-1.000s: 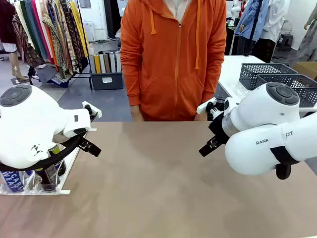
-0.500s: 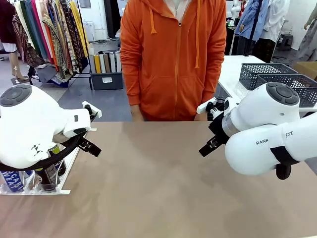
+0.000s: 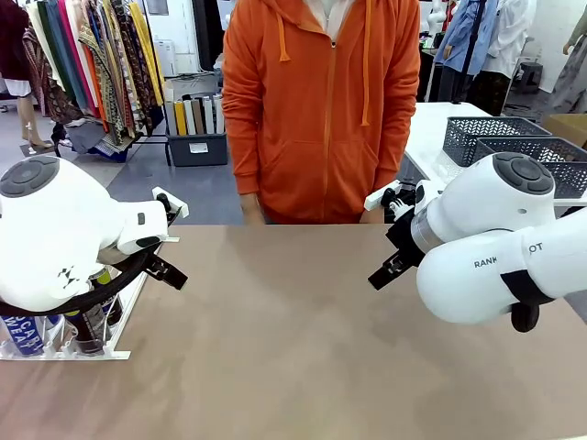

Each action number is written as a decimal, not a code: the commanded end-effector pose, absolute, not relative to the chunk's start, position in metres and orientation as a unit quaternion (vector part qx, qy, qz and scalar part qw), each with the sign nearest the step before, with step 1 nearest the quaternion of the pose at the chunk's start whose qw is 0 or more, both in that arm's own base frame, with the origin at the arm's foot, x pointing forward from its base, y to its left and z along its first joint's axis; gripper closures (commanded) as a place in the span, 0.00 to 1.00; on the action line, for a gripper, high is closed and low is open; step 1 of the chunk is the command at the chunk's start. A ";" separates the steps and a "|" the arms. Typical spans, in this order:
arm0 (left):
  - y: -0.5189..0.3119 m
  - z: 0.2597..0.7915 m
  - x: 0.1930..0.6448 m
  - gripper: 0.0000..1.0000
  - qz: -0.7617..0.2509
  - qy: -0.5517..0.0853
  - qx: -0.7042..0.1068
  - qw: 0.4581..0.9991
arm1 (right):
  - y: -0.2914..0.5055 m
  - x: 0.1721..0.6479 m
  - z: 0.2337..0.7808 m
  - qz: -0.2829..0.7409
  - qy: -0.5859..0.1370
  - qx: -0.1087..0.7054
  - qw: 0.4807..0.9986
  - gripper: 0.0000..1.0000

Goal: Retrieve and store the cans from the dispenser.
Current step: Pick up one can from the Automatic Can Dispenser and place it in the middle of the table.

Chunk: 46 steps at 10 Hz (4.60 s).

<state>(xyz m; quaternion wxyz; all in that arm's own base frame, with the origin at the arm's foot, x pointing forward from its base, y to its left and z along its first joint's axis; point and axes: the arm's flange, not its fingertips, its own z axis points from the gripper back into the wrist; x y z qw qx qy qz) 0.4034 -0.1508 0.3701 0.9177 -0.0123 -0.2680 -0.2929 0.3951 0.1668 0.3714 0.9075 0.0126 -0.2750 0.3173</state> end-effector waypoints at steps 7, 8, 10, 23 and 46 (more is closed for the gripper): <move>-0.155 0.401 0.386 0.00 -0.330 -0.167 -0.101 0.923 | 0.152 0.394 0.392 0.306 -0.156 0.126 0.931 0.00; -0.161 0.426 0.376 0.00 -0.307 -0.121 -0.183 0.926 | 0.139 0.391 0.411 0.279 -0.134 0.202 0.929 0.00; -0.152 0.481 0.356 0.00 -0.226 -0.082 -0.289 0.927 | 0.109 0.363 0.456 0.205 -0.105 0.325 0.917 0.00; 0.236 0.509 0.292 0.00 0.173 -0.235 -0.582 0.759 | -0.249 0.224 0.458 -0.145 -0.339 0.605 0.706 0.00; -0.028 0.419 0.360 0.00 -0.046 -0.070 -0.056 0.995 | -0.249 0.224 0.458 -0.145 -0.339 0.605 0.706 0.00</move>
